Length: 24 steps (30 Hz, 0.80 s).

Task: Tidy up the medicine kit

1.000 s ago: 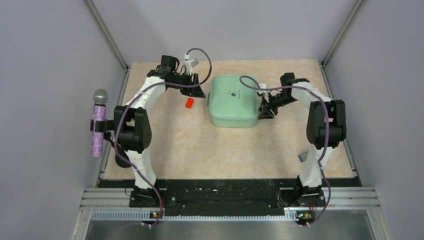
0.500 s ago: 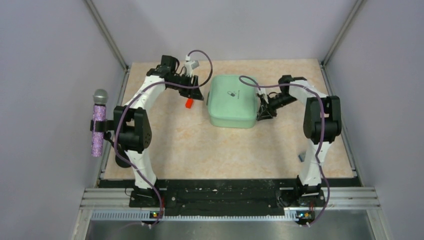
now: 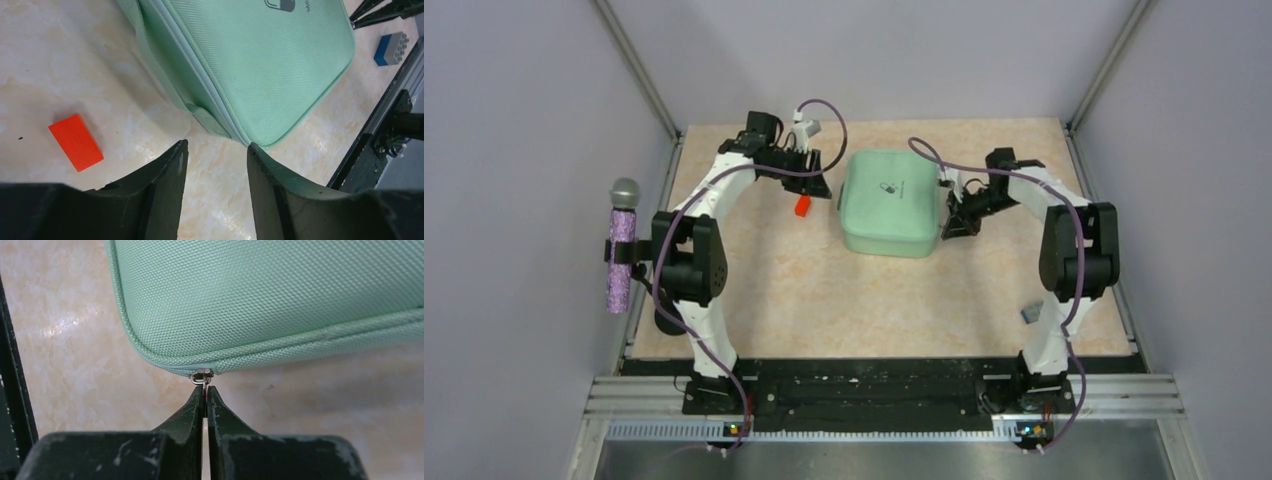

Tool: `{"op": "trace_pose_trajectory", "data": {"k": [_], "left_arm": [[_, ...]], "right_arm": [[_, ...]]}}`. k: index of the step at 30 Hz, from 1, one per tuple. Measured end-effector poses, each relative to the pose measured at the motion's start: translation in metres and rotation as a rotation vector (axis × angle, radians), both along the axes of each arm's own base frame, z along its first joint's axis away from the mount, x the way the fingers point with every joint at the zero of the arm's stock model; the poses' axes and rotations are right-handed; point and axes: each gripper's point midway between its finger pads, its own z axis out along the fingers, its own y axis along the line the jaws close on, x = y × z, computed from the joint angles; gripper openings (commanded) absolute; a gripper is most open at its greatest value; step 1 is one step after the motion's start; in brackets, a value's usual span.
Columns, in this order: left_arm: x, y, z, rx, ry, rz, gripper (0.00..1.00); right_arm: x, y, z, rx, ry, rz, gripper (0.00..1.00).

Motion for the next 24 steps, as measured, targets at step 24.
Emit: {"op": "trace_pose_trajectory", "data": {"k": [24], "left_arm": [[0.169,-0.042,0.016,-0.238,-0.272,0.284,0.66]], "right_arm": [[0.061,-0.042,0.014,-0.382,-0.165,-0.371,0.00]]}}
